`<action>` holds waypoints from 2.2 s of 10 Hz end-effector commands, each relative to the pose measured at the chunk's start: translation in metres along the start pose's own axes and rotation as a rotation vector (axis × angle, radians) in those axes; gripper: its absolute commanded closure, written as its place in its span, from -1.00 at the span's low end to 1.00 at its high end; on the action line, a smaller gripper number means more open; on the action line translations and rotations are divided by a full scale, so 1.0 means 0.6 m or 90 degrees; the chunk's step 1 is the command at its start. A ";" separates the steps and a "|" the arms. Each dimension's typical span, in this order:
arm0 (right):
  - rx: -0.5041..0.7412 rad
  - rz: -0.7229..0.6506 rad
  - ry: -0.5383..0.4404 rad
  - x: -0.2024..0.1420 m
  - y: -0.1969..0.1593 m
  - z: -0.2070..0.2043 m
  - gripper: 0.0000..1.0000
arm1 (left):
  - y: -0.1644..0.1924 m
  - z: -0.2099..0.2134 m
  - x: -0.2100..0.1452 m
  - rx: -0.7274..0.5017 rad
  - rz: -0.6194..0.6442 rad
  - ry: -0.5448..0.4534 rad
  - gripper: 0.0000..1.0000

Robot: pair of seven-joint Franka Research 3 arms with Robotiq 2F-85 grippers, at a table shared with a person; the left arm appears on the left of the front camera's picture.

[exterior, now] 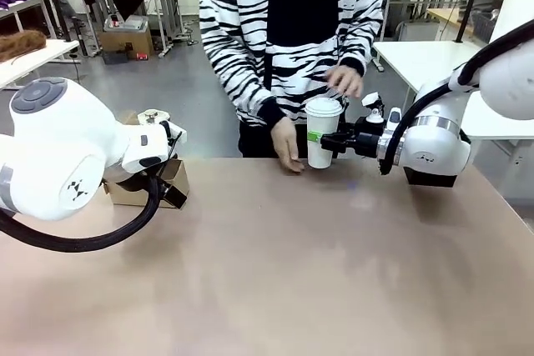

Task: Pour a drink into a cup and package it in a carrier.
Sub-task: When a person places the Paper Cup Lid on the 600 ml Paper Cup , lift the 600 ml Paper Cup.

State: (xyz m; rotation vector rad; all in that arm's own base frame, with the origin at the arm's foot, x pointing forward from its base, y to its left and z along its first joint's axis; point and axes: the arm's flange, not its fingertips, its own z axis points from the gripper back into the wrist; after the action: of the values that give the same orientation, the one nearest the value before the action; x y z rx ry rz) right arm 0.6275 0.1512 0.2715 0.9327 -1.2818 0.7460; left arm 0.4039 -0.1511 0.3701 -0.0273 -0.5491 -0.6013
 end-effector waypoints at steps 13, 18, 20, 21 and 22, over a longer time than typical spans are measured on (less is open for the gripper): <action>-0.004 -0.005 -0.009 0.009 0.004 -0.004 -0.60 | 0.000 0.001 0.000 -0.001 0.000 -0.001 -1.00; 0.011 0.007 -0.026 0.145 0.037 0.055 -0.60 | 0.000 0.001 0.000 -0.001 0.000 -0.001 -1.00; 0.020 0.008 -0.047 0.246 0.083 0.100 -0.60 | 0.000 0.001 0.000 -0.001 0.000 -0.001 -1.00; 0.047 -0.011 -0.056 0.296 0.113 0.122 -0.60 | 0.000 0.001 0.000 -0.001 0.000 -0.001 -1.00; 0.053 -0.009 -0.055 0.346 0.145 0.146 -0.60 | 0.000 0.001 0.000 -0.001 0.000 -0.001 -1.00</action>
State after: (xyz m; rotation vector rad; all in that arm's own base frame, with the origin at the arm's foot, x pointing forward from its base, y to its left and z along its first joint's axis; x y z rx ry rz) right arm 0.5669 0.1119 0.4722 1.0030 -1.3618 0.7677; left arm 0.4040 -0.1516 0.3704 -0.0274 -0.5499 -0.6023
